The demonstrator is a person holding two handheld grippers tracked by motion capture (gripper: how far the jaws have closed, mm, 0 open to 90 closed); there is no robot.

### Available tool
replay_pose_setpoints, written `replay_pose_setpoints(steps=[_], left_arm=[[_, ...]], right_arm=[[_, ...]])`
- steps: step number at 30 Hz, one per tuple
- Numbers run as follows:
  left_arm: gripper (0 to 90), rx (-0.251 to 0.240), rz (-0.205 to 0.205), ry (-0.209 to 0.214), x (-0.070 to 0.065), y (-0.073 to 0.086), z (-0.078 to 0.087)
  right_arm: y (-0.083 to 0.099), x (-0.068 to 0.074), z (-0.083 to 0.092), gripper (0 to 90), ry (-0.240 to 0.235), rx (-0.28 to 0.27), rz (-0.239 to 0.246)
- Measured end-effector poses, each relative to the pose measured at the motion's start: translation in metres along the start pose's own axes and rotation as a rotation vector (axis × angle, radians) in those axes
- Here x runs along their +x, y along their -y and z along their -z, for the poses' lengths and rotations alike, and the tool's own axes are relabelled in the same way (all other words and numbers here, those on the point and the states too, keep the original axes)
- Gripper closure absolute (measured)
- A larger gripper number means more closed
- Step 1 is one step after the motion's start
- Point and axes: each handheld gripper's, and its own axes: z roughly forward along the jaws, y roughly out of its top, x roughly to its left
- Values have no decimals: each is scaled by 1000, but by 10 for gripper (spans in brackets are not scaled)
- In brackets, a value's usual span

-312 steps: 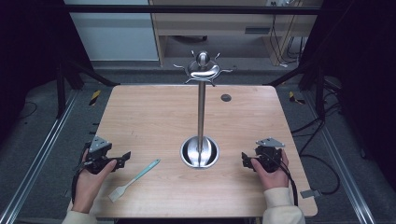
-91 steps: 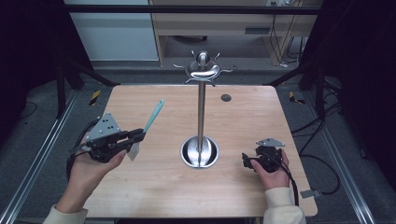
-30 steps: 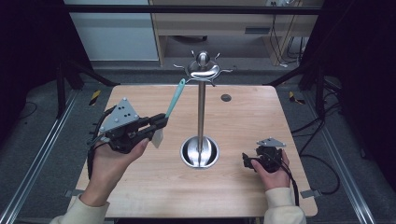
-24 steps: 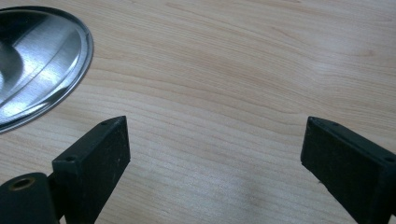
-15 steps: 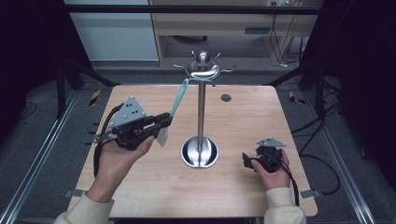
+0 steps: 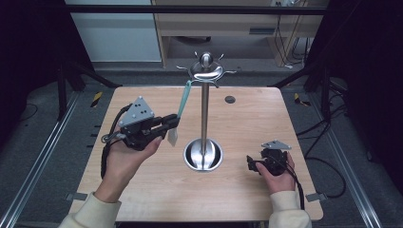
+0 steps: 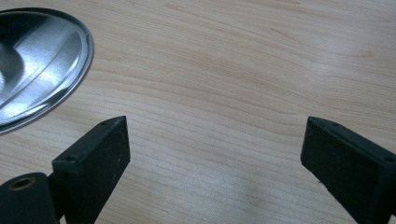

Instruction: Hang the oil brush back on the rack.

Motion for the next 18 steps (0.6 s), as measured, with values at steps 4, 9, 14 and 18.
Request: replay_pose_setpoints(steps=[4, 9, 14, 18], left_arm=[[819, 2, 4, -1, 0, -1, -5], [819, 9, 4, 4, 1, -2, -9], [819, 11, 2, 1, 0, -3, -13], [820, 13, 5, -2, 1, -4, -16]], right_arm=[[0, 0, 0, 87, -2, 0, -4], [0, 0, 0, 87, -3, 0, -5], [0, 0, 0, 87, -4, -1, -4], [0, 0, 1, 87, -4, -2, -7]])
